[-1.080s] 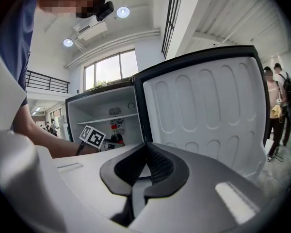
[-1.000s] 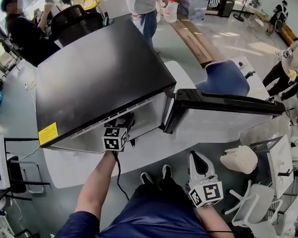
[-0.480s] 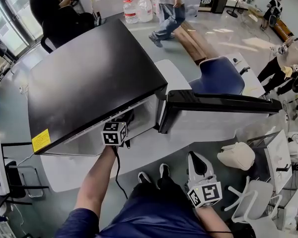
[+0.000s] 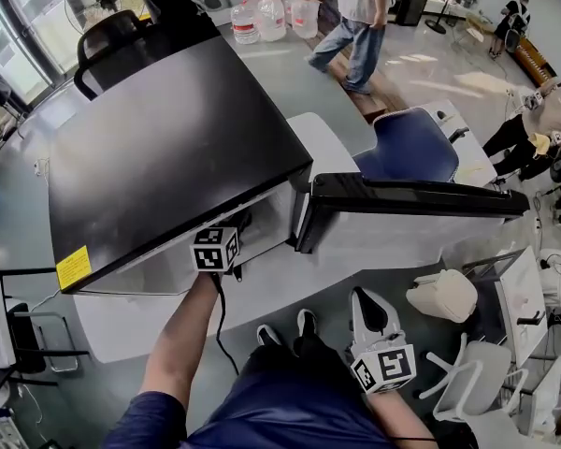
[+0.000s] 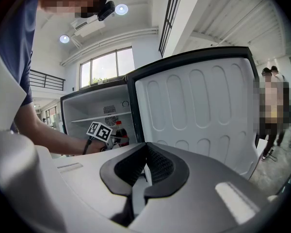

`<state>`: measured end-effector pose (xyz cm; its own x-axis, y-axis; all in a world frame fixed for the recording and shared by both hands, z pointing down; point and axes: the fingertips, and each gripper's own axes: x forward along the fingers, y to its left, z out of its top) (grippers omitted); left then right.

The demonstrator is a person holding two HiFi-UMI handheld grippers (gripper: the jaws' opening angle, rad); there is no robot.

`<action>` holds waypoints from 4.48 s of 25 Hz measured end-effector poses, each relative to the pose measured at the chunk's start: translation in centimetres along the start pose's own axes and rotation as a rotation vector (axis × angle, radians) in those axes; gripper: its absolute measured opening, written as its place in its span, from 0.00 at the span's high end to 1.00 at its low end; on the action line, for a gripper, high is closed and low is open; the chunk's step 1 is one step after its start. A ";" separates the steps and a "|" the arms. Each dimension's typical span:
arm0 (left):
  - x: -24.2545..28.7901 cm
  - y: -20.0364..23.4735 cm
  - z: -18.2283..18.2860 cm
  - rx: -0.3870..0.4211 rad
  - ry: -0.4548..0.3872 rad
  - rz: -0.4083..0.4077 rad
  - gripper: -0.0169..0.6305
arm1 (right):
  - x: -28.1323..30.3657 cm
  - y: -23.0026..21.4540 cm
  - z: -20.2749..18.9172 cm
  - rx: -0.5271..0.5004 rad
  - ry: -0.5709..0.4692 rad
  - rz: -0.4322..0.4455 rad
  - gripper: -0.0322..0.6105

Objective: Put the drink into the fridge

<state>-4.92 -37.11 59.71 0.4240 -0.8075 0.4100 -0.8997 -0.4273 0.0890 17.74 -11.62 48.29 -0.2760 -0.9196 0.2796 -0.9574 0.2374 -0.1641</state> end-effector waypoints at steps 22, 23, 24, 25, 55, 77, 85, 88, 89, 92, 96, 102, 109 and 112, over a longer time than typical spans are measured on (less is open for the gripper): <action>0.1 -1.5 -0.3 0.105 0.013 0.000 0.49 | 0.7 0.9 0.1 0.003 -0.013 0.037 0.94; 0.2 -1.6 -0.4 0.114 0.020 -0.001 0.49 | 0.8 1.0 0.1 0.000 -0.013 0.041 0.94; 0.2 -1.6 -0.6 0.123 0.025 0.000 0.49 | 0.9 1.1 0.1 0.000 -0.013 0.043 0.94; 0.2 -1.6 -0.7 0.132 0.028 0.001 0.48 | 1.0 1.2 0.1 0.001 -0.013 0.045 0.94; -20.0 -7.0 2.6 -0.142 -0.222 -0.091 0.76 | 6.5 7.3 5.2 -0.068 -0.080 0.266 0.94; -26.3 -7.9 2.5 -0.167 -0.268 0.018 0.97 | 5.4 10.5 8.3 -0.102 -0.178 0.386 0.94; -26.1 -9.3 2.4 -0.065 -0.258 0.013 0.97 | 5.0 10.2 8.1 -0.108 -0.179 0.381 0.94; -26.0 -9.6 2.4 -0.069 -0.257 0.001 0.97 | 4.8 10.1 7.9 -0.113 -0.174 0.377 0.94; -26.0 -9.7 2.3 -0.072 -0.256 0.000 0.97 | 4.7 10.1 7.9 -0.114 -0.174 0.376 0.94; -25.9 -9.6 2.3 -0.072 -0.256 -0.004 0.97 | 4.6 10.1 7.8 -0.115 -0.174 0.374 0.94; -25.8 -9.5 2.2 -0.071 -0.257 -0.005 0.97 | 4.6 10.0 7.8 -0.115 -0.176 0.368 0.94; -25.9 -9.2 2.1 -0.071 -0.254 0.000 0.97 | 4.5 10.2 7.8 -0.117 -0.175 0.365 0.94; -25.7 -9.1 1.8 -0.071 -0.244 -0.003 0.97 | 4.4 10.3 7.6 -0.120 -0.165 0.368 0.94; -25.6 -9.1 1.7 -0.069 -0.242 -0.005 0.97 | 4.4 10.4 7.5 -0.123 -0.163 0.371 0.94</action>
